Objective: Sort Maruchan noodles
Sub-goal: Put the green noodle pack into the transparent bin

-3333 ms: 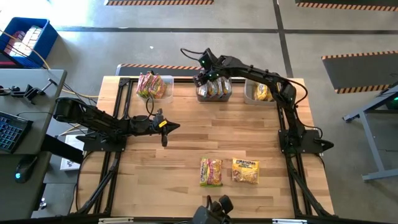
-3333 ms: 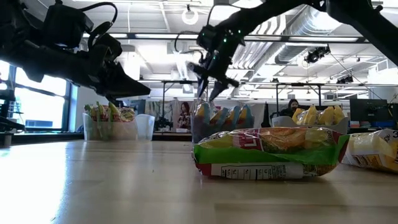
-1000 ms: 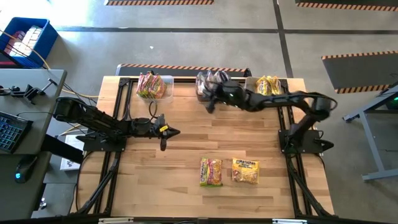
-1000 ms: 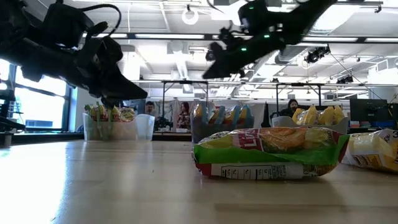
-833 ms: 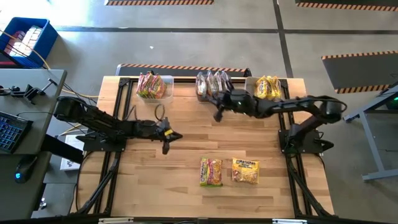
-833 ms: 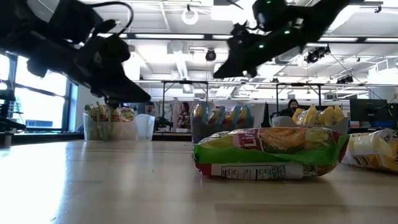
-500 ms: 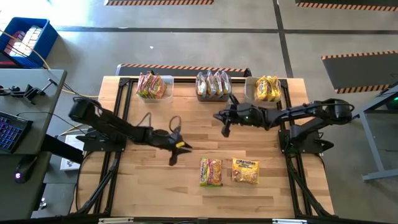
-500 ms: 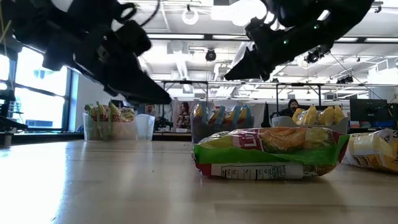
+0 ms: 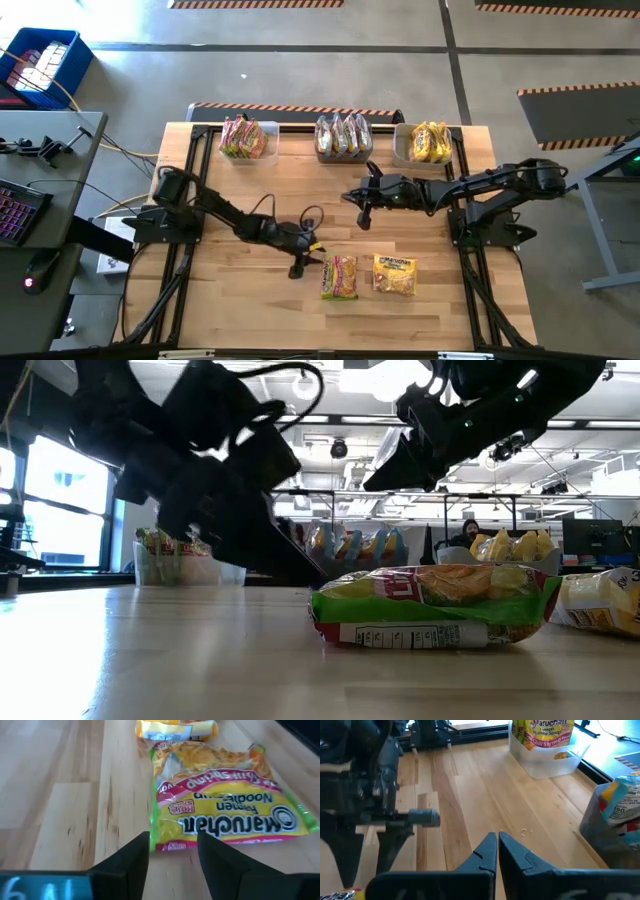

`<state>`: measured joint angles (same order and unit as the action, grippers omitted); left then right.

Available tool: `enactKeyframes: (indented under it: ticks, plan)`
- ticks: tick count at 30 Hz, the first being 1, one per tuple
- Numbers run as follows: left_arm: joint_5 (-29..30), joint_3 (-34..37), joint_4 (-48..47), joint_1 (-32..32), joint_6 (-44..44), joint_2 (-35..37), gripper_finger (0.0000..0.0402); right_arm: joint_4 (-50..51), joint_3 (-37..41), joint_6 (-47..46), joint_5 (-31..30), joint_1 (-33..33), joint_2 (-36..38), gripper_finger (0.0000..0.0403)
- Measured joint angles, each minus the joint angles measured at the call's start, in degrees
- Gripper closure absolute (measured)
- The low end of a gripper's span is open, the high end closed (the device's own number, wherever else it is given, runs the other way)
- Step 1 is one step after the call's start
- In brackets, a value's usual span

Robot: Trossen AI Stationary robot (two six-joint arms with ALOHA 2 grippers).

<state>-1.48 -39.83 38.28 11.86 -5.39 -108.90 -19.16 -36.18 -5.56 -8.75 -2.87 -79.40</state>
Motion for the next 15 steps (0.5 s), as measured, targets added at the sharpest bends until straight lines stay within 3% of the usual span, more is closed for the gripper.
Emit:
enactKeyframes:
  ticks: [9,15]
  plan:
    - [-2.72,-5.82,0.21,-0.04,4.04,-7.23,0.0241,0.07,0.0,0.0,0.02,0.0,0.0,0.0403]
    - [-5.25,-7.81,0.76,-0.07,6.41,-9.29,0.0296,0.76,-0.02,-2.79,0.22,0.0,-0.02,0.0403]
